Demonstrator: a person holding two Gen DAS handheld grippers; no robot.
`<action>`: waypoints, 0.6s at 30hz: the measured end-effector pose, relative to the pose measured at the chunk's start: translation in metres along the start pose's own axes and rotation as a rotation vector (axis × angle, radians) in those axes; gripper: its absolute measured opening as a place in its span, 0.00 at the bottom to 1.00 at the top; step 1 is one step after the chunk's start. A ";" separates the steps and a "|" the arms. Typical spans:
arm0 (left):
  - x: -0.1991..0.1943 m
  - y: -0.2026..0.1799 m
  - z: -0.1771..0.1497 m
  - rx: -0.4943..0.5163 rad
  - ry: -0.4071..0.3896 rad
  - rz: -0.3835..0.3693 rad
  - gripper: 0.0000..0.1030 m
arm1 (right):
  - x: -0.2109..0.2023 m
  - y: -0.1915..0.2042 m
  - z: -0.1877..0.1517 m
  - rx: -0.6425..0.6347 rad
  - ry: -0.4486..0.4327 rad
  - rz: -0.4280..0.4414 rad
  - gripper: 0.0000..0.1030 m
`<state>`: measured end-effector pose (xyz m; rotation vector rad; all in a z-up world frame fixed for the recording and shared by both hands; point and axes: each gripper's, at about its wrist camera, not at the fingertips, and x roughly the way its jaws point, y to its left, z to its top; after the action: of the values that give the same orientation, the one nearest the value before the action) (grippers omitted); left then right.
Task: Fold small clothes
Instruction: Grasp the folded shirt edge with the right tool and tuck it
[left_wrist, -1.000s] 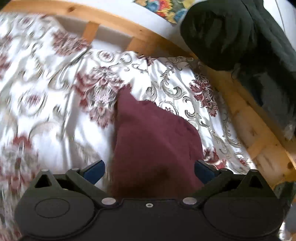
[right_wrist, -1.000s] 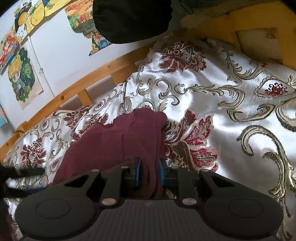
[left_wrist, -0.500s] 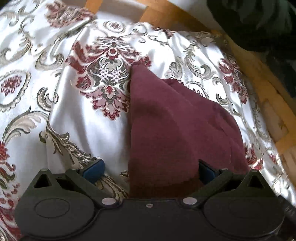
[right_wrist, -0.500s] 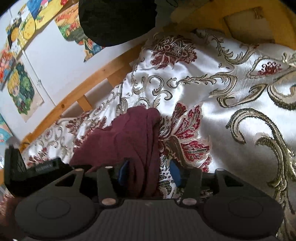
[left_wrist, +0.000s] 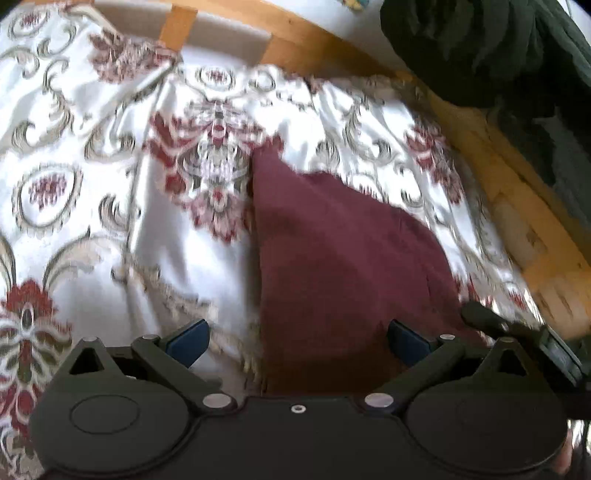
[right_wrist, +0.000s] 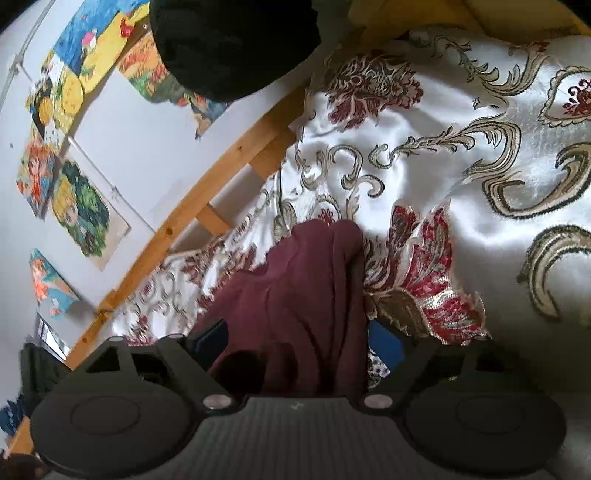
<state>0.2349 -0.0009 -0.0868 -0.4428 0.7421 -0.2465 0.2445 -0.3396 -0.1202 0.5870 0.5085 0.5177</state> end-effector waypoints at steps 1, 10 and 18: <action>0.000 0.004 -0.003 -0.015 0.008 -0.006 0.99 | 0.002 0.002 -0.001 -0.009 0.006 -0.012 0.84; 0.004 -0.003 -0.012 0.041 0.005 0.047 0.99 | -0.002 0.001 -0.009 -0.026 -0.006 -0.020 0.81; 0.002 -0.004 -0.013 0.041 -0.001 0.056 0.99 | -0.002 0.002 -0.013 -0.041 -0.001 -0.056 0.70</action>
<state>0.2268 -0.0092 -0.0950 -0.3825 0.7462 -0.2083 0.2346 -0.3346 -0.1273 0.5321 0.5105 0.4736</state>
